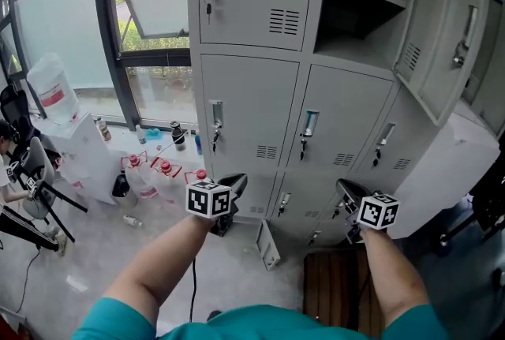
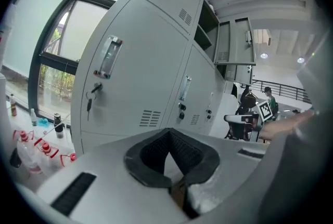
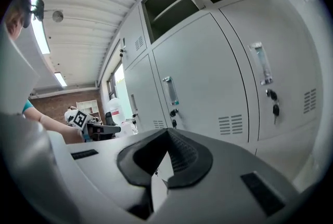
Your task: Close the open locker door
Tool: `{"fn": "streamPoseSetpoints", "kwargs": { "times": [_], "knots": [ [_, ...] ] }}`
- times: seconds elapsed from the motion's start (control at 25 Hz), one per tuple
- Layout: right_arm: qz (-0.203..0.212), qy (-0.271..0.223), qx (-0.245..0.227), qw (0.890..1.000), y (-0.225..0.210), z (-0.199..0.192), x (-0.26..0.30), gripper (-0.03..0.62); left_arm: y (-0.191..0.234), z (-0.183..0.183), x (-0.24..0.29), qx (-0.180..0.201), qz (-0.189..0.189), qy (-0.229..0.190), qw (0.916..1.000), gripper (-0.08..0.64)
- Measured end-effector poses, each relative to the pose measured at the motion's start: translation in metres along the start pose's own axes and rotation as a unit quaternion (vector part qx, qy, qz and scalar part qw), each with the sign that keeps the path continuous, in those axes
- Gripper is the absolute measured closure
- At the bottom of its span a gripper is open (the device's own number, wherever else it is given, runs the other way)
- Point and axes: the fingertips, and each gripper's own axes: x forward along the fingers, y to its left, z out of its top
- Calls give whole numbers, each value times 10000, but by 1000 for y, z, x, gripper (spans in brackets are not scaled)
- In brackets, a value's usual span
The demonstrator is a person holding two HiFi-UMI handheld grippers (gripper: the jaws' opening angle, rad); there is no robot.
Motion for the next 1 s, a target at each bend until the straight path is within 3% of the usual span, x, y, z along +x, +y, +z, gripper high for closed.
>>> {"fn": "streamPoseSetpoints", "kwargs": {
  "times": [0.28, 0.64, 1.0],
  "knots": [
    [-229, 380, 343, 9984, -25, -96, 14, 601, 31, -108, 24, -313, 231, 690, 9969, 560],
    [-491, 876, 733, 9922, -112, -218, 20, 601, 24, -264, 107, -1021, 498, 1389, 9838, 560],
    [-728, 1529, 983, 9806, -170, -384, 42, 601, 50, -404, 177, -1077, 570, 2128, 9695, 560]
  ]
}}
